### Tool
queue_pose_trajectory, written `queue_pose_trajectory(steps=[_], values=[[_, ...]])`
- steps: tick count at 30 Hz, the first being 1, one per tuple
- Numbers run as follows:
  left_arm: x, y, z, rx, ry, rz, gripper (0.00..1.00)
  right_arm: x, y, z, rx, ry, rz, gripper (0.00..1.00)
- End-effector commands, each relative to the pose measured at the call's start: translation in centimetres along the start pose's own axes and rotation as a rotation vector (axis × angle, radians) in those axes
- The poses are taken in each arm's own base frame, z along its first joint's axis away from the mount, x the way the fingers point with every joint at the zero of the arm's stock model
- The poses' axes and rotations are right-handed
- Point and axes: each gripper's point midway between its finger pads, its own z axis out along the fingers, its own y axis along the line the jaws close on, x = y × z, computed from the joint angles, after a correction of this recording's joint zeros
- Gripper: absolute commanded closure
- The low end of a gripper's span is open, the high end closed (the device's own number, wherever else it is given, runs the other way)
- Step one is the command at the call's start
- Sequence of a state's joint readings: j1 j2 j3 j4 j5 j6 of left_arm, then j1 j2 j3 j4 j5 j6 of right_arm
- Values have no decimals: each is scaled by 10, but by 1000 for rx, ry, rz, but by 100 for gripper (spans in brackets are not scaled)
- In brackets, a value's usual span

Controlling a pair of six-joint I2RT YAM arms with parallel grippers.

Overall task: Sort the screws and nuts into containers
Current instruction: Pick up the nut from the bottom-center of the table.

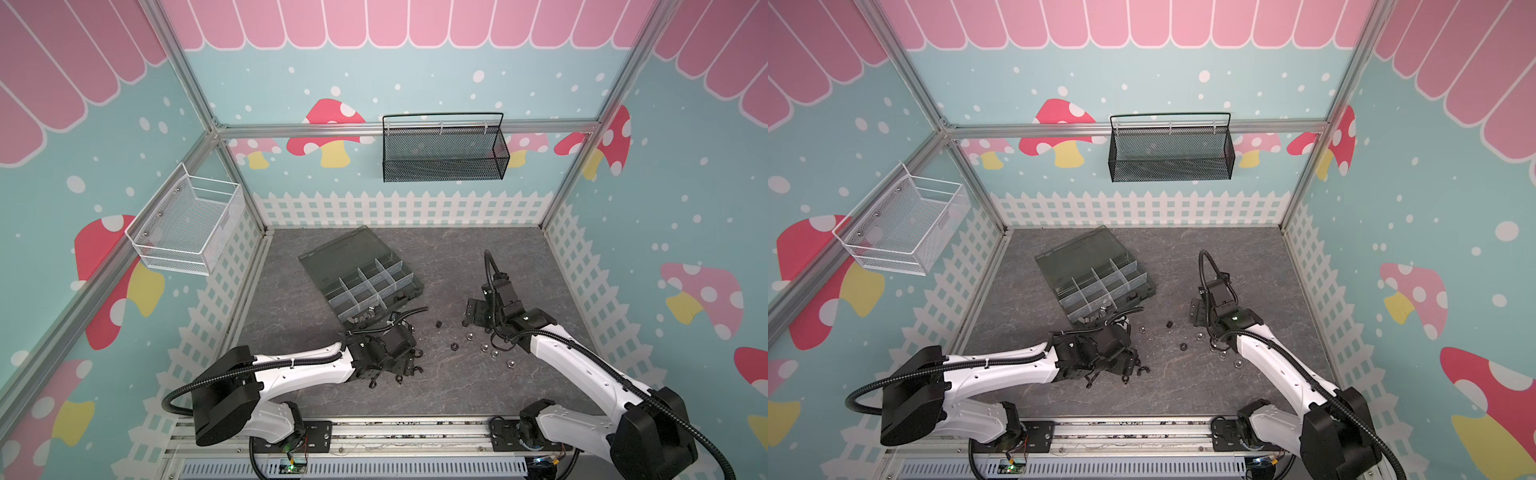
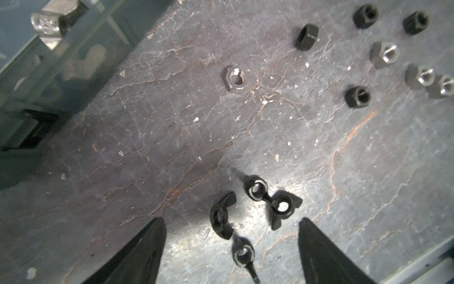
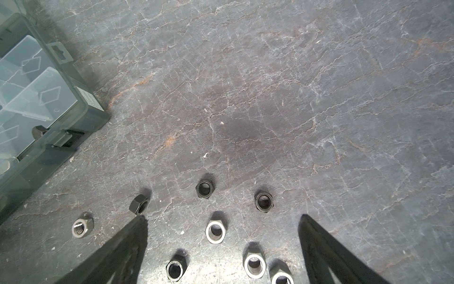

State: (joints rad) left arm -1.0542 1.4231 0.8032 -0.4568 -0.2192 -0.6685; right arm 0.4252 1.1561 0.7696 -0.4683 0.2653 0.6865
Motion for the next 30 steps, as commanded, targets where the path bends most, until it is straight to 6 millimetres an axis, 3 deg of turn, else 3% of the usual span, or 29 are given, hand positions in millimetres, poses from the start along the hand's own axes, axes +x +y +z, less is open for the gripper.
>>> queue_pose_trajectory(steps=[1,4,13,19,30], values=[[10,8,2,-44,53,30,25,-7,-2,-3,12,-17,28,3],[16,10,8,-63,80,57,35,-7,-3,-3,17,-20,27,3],[20,8,23,-86,121,89,43,-8,-6,-4,28,-31,31,3],[23,11,28,-107,139,87,55,-11,-6,-4,31,-36,33,3],[28,28,38,-140,183,35,64,-12,-5,-4,30,-39,32,3]])
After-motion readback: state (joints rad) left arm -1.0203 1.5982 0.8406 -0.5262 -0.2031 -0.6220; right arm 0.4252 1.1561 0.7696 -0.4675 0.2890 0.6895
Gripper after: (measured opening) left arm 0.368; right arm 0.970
